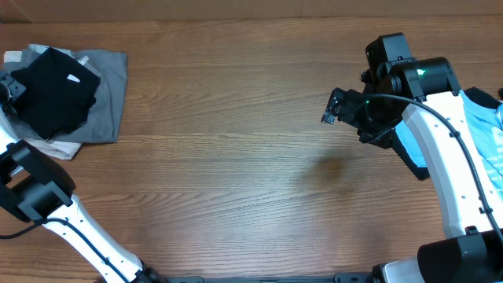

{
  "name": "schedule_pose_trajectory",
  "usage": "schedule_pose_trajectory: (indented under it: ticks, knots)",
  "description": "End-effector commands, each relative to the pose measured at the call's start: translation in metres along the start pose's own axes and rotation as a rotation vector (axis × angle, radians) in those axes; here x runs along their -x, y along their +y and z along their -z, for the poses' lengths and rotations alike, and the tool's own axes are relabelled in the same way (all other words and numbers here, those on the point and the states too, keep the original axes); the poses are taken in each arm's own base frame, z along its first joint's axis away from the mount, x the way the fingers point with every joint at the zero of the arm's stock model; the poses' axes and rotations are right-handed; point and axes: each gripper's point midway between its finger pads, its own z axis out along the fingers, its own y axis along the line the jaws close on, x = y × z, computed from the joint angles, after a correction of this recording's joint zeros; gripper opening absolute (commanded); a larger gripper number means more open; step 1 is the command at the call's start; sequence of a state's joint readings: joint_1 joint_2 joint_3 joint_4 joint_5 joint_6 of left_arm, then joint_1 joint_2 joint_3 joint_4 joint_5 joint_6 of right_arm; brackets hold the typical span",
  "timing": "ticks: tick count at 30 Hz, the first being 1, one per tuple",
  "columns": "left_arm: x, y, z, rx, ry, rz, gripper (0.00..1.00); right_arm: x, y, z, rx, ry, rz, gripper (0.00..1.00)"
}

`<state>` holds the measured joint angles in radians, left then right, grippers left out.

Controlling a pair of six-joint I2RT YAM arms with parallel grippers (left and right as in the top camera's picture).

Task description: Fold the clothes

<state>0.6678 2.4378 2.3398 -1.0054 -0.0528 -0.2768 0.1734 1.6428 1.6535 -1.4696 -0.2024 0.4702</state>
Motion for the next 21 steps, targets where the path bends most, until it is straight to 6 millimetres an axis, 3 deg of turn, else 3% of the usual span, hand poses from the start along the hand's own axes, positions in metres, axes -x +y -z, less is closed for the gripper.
schedule_pose_trajectory:
  ticks: [1, 5, 8, 14, 21]
  knots:
    - [0.015, -0.013, 0.029, -0.058, -0.052, -0.021, 0.04, 0.001, 0.005, 0.014, 0.025, -0.041, 0.018, 1.0]
    - [0.037, -0.028, 0.064, -0.107, -0.146, -0.015, 0.04, 0.004, 0.007, 0.014, 0.032, -0.051, 0.021, 1.0]
    - [0.039, -0.035, 0.066, -0.118, -0.163, -0.029, 0.04, 0.005, 0.007, 0.014, 0.035, -0.056, 0.022, 1.0]
    - [0.03, -0.053, 0.049, -0.132, -0.144, -0.085, 0.04, 0.005, 0.007, 0.014, 0.035, -0.056, 0.022, 1.0]
    - [0.001, -0.059, -0.003, -0.12, -0.042, -0.128, 0.04, 0.004, 0.006, 0.014, 0.031, -0.05, 0.02, 1.0]
